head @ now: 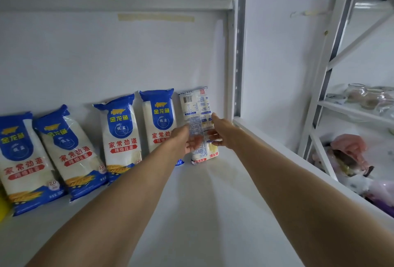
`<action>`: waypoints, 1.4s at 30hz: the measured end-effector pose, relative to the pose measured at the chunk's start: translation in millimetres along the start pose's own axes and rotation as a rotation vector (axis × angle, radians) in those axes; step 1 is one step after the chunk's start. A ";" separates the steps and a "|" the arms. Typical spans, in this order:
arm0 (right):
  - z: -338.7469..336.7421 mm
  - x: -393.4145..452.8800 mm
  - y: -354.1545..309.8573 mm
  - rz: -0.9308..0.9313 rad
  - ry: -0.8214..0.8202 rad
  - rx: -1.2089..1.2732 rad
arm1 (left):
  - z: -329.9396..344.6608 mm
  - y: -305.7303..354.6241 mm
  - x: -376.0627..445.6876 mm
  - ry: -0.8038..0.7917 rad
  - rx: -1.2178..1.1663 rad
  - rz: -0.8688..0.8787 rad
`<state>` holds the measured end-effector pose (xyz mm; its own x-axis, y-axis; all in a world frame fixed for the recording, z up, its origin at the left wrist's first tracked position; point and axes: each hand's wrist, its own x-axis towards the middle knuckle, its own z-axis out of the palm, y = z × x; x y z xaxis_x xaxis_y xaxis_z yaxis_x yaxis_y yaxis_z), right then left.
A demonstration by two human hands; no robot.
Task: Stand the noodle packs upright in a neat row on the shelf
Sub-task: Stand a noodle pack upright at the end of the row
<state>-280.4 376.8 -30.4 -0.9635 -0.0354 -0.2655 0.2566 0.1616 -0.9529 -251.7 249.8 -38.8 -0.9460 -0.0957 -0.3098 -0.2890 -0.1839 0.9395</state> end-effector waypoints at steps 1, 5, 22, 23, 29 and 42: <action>0.1 -0.6 1.6 -0.001 -0.002 0.017 | -0.7 -0.6 0.4 -0.002 -0.016 0.006; -0.4 -3.4 6.3 -0.031 0.041 0.177 | -0.5 -5.7 -0.7 0.015 -0.079 0.026; -35.4 -32.1 23.4 -0.229 0.019 0.108 | 10.8 -16.8 -34.2 0.033 0.030 0.313; -33.3 -29.9 21.4 -0.235 0.037 0.119 | 11.9 -16.0 -34.8 0.064 0.042 0.344; -10.6 -11.3 19.7 -0.288 0.086 0.215 | 10.9 -9.6 -18.4 0.209 0.160 0.465; 16.8 30.4 14.7 -0.306 0.149 0.223 | 10.5 -8.1 33.3 0.304 0.394 0.562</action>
<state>-304.6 361.5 -54.9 -0.9943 0.0971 0.0436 -0.0488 -0.0524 -0.9974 -282.4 258.3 -55.2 -0.9010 -0.3482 0.2589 0.1403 0.3310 0.9332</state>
